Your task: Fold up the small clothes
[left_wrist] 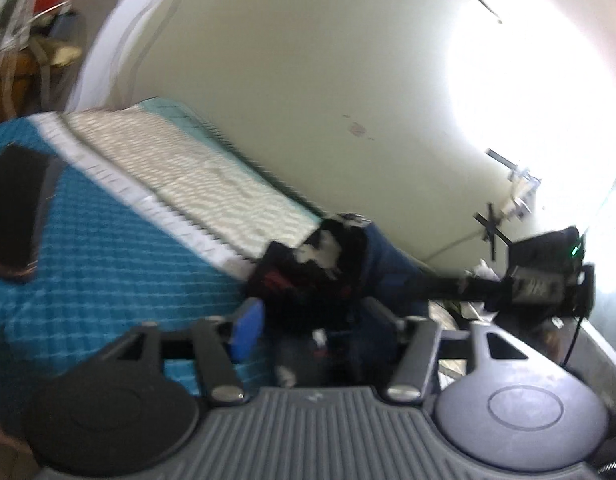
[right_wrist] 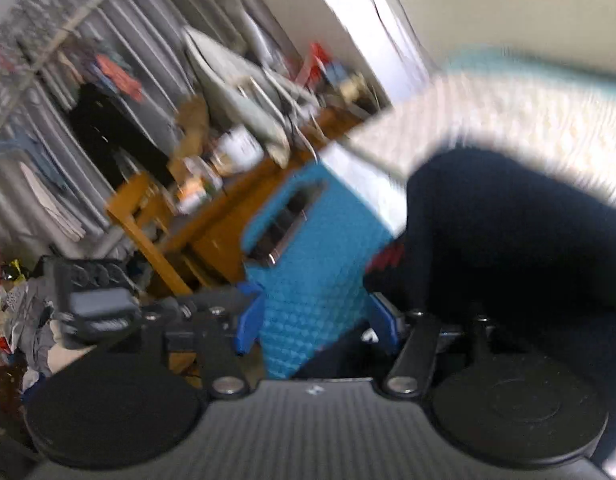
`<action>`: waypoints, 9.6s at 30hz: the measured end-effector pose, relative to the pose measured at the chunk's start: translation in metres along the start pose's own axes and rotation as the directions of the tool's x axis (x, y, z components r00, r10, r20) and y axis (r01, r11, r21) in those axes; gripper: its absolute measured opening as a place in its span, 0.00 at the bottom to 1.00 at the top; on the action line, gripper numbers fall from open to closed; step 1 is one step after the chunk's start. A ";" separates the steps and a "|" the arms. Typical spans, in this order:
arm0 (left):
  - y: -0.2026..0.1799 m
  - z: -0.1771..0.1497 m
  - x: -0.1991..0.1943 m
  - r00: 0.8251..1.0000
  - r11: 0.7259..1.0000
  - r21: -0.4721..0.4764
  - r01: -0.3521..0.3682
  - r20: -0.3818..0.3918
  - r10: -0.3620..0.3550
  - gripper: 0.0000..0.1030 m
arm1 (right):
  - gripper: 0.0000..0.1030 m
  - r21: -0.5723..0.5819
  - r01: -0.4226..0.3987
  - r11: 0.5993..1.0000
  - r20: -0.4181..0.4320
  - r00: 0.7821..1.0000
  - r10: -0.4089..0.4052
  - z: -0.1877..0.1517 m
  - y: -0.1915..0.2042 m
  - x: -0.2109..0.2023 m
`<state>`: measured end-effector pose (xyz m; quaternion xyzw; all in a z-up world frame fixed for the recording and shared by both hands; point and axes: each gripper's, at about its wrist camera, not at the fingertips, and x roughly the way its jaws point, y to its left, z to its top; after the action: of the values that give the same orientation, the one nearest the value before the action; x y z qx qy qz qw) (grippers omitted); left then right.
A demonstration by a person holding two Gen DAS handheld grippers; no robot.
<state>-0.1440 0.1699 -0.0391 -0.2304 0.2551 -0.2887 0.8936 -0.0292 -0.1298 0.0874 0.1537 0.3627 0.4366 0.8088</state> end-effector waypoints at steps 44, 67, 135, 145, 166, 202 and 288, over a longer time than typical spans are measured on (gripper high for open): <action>-0.020 0.004 0.093 0.959 0.970 0.100 -0.220 -0.161 0.234 1.00 | 0.66 0.252 0.249 0.935 0.255 0.915 -0.312 -0.077 -0.069 -0.088; -0.026 0.015 0.155 0.964 0.999 0.029 -0.029 -0.265 0.036 0.39 | 0.55 0.232 0.180 0.956 0.196 0.954 -0.227 -0.042 -0.085 -0.034; -0.123 -0.014 0.310 0.923 0.902 0.370 -0.224 -0.215 0.318 1.00 | 0.94 0.381 0.477 0.792 0.294 0.749 -0.593 -0.085 -0.149 -0.140; -0.122 -0.014 0.309 0.924 0.902 0.369 -0.222 -0.215 0.315 1.00 | 0.94 0.416 0.426 0.804 0.326 0.755 -0.569 -0.090 -0.153 -0.146; -0.123 -0.014 0.309 0.924 0.902 0.368 -0.224 -0.216 0.317 1.00 | 0.94 0.414 0.410 0.813 0.324 0.768 -0.552 -0.089 -0.157 -0.149; -0.122 -0.014 0.305 0.921 0.898 0.378 -0.227 -0.216 0.324 1.00 | 0.94 0.415 0.411 0.812 0.326 0.766 -0.554 -0.089 -0.156 -0.148; -0.460 0.001 0.557 0.924 0.835 0.498 0.235 -0.381 -0.033 0.59 | 0.44 0.617 0.426 0.661 0.482 0.459 -0.746 -0.030 -0.274 -0.450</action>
<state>0.0651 -0.5168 0.0393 0.0665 0.3054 -0.4481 0.8376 -0.0481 -0.6567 0.1154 0.3350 0.1382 -0.0595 0.9301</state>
